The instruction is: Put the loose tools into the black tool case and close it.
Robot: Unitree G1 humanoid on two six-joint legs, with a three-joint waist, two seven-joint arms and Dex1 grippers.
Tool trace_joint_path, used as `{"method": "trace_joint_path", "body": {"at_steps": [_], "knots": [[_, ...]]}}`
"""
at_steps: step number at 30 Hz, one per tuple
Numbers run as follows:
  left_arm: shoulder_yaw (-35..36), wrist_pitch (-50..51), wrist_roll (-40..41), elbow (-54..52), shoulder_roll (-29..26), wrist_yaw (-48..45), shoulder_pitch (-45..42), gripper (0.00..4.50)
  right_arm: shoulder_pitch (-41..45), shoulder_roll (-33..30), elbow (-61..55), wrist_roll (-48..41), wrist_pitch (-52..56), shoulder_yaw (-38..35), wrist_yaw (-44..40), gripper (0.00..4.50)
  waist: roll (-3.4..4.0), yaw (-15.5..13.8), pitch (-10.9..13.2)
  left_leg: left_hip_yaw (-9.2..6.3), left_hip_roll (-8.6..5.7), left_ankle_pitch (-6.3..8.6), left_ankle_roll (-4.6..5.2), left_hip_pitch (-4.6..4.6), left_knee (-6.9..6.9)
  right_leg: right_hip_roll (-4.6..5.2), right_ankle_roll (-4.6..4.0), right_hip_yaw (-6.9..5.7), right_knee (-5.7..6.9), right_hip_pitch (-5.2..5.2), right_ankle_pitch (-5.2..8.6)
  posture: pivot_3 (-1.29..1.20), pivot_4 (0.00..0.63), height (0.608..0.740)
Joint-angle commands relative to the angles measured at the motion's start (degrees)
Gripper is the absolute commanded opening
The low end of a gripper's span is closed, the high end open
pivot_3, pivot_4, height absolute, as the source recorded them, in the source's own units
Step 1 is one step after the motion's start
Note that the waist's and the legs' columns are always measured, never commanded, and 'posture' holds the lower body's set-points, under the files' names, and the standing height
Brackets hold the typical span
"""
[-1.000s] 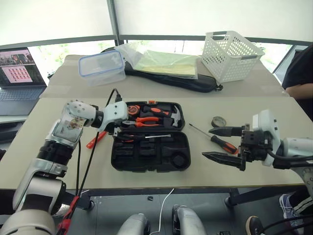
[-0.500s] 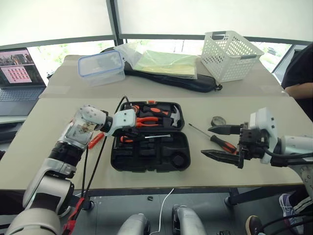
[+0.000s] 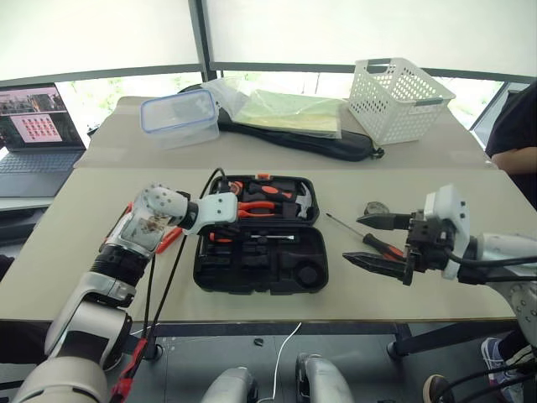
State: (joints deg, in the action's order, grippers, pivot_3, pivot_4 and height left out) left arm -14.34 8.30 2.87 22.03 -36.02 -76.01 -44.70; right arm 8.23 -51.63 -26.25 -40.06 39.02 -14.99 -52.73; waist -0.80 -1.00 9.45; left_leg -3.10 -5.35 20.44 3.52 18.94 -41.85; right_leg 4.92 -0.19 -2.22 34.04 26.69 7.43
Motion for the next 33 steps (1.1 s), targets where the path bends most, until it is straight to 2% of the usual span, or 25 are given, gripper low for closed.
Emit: {"method": "trace_joint_path", "body": {"at_steps": [1,3,4,7,10,11,16,18,20,26,27,29,33], "knots": [[10.5,14.3,13.9,-10.3,-4.1,-3.8,0.6,1.0,-4.6,-1.0,1.6,1.1,-1.5,-6.6,-0.3,4.5,-0.02,0.2,0.0,0.0,0.01,-0.01,-0.02,0.16,-0.02,-0.05,-0.01,-0.01,0.04,0.16,0.0,0.0,0.15,0.74],[15.9,22.4,20.3,-16.6,-6.2,-2.3,2.0,1.86,-7.9,-1.3,4.5,1.7,-1.7,-9.9,-1.0,4.5,-0.02,0.3,0.0,0.01,0.01,-0.03,-0.06,0.35,-0.08,-0.12,-0.02,-0.07,0.11,0.41,-0.02,0.0,0.15,0.74],[18.2,26.1,23.4,-20.4,-7.7,-2.0,3.5,2.14,-9.3,-1.6,6.3,2.0,-1.9,-11.2,-1.8,4.5,-0.02,0.4,0.0,0.02,0.01,-0.03,-0.06,0.34,-0.07,-0.15,-0.02,-0.1,0.11,0.43,-0.02,0.0,0.15,0.74],[21.4,37.5,33.9,-29.8,-14.3,-6.9,7.9,3.13,-11.5,-3.3,12.6,5.4,-5.6,-11.0,-5.3,4.5,0.0,0.8,0.0,0.06,0.01,-0.03,-0.07,0.3,-0.01,-0.13,-0.02,-0.05,0.01,0.42,-0.02,0.0,0.15,0.74],[23.4,42.1,39.6,-34.6,-16.2,-6.0,9.9,4.25,-10.9,-4.4,17.5,8.5,-9.4,-8.8,-7.6,4.5,0.0,0.8,0.0,0.12,-0.02,-0.02,-0.07,0.17,0.03,-0.29,-0.01,0.0,-0.09,0.35,-0.01,0.0,0.15,0.74],[23.7,42.5,40.5,-36.1,-16.6,-5.5,10.4,4.47,-10.1,-4.4,19.0,9.2,-10.2,-7.9,-8.2,4.5,-0.01,0.7,0.0,0.15,-0.02,-0.03,-0.09,0.1,0.02,-0.29,-0.01,0.06,-0.06,0.29,0.0,0.0,0.15,0.74],[22.6,39.9,40.4,-41.1,-16.7,-2.8,11.6,4.47,-1.6,-3.1,27.5,13.5,-14.5,-0.8,-10.2,4.5,0.0,0.7,0.1,0.14,0.14,-0.03,-0.18,-0.65,0.16,-0.31,0.07,0.34,-0.07,-0.47,0.11,0.0,0.15,0.74],[21.3,37.4,38.5,-42.0,-16.1,-1.6,12.0,4.47,3.0,-1.5,31.7,16.1,-16.3,3.3,-10.5,4.5,0.0,0.9,0.1,0.2,0.14,-0.04,-0.19,-0.7,0.19,-0.46,0.31,0.51,-0.05,-0.48,0.25,0.0,0.15,0.74],[19.9,34.8,36.8,-42.4,-16.0,-1.2,12.6,4.47,6.8,0.2,35.5,18.4,-18.0,6.6,-11.0,4.5,-0.01,1.0,0.1,0.2,0.15,-0.07,-0.26,-0.74,0.2,-0.47,-0.06,0.61,-0.05,-0.46,0.03,0.0,0.15,0.74],[18.4,31.9,35.7,-42.3,-16.1,0.3,13.2,4.47,13.8,3.7,46.1,24.0,-21.8,12.0,-10.2,4.5,0.0,0.8,0.1,0.22,0.12,-0.09,-0.32,-0.45,0.26,-0.42,-0.12,0.7,-0.07,-0.06,0.04,0.0,0.15,0.74],[18.4,31.9,35.8,-42.4,-16.1,0.6,13.2,4.5,14.6,4.3,48.1,24.6,-22.3,12.3,-9.7,4.1,0.0,0.8,0.1,0.22,0.12,-0.09,-0.32,-0.43,0.26,-0.42,-0.12,0.69,-0.07,-0.04,0.04,0.0,0.15,0.74],[18.5,31.9,35.9,-42.5,-16.2,1.1,13.4,4.5,15.4,5.0,50.1,25.2,-23.0,12.3,-9.7,3.74,0.0,0.9,0.1,0.24,0.12,-0.09,-0.32,-0.42,0.27,-0.41,-0.11,0.7,-0.1,-0.03,0.03,0.0,0.15,0.74],[18.7,31.4,35.7,-42.3,-16.8,1.3,14.1,4.5,14.3,4.9,49.6,24.9,-24.3,11.4,-10.8,2.39,0.0,0.9,0.1,0.25,0.14,-0.08,-0.33,-0.45,0.28,-0.41,-0.13,0.72,-0.08,-0.04,0.04,0.0,0.15,0.74]]}}
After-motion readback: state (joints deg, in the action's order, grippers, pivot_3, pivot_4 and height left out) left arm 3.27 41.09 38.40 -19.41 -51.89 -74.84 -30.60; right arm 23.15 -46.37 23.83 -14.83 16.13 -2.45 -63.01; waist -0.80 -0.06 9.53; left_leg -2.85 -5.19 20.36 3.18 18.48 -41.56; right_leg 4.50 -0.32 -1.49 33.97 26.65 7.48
